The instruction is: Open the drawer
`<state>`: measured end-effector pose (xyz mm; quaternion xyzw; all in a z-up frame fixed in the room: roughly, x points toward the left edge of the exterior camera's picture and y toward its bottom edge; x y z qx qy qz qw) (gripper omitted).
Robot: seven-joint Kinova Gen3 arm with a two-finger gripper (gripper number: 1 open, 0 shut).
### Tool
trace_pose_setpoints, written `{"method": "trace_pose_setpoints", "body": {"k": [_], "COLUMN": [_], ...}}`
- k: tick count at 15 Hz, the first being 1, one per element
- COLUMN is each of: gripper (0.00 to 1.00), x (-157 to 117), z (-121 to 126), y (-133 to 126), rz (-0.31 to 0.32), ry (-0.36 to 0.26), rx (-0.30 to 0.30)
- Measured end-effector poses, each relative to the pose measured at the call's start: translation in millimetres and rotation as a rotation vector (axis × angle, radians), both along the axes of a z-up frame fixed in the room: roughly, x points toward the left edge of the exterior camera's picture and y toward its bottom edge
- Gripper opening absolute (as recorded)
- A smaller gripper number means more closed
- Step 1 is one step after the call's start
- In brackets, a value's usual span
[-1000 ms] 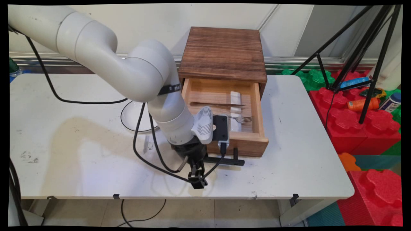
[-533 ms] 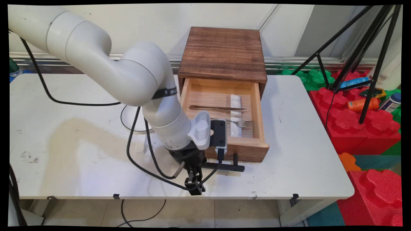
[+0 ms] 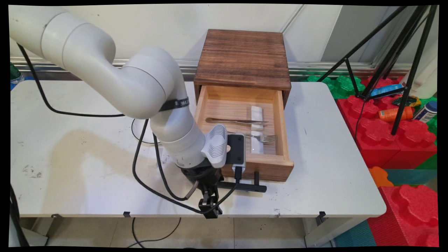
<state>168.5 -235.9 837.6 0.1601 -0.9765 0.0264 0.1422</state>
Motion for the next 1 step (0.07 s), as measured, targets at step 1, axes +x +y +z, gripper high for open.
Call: {"method": "trace_pose_setpoints", "body": {"k": [1], "gripper": [1.00], "x": [0.4], "z": [0.5], "y": [0.9], "rz": [0.000], "ry": [0.001], "rx": [-0.001]}}
